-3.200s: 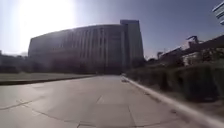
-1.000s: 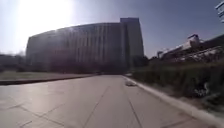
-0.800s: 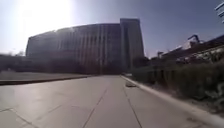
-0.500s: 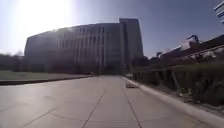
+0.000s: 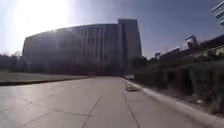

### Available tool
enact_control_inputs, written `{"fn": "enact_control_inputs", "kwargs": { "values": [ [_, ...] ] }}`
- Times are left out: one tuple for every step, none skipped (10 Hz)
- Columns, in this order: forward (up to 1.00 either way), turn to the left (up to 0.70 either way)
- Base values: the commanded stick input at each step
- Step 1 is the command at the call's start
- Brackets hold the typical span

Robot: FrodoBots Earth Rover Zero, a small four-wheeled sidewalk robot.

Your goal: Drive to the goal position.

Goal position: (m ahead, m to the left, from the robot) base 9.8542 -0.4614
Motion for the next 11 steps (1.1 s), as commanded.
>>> {"fn": "enact_control_inputs", "kwargs": {
  "values": [
    [1.0, 0.0],
    [1.0, 0.0],
    [1.0, 0.0],
    [1.0, 0.0],
    [1.0, 0.0],
    [1.0, 0.0],
    [1.0, 0.0],
    [1.0, 0.0],
    [1.0, 0.0],
    [1.0, 0.04],
    [1.0, 0.08]
  ]
}}
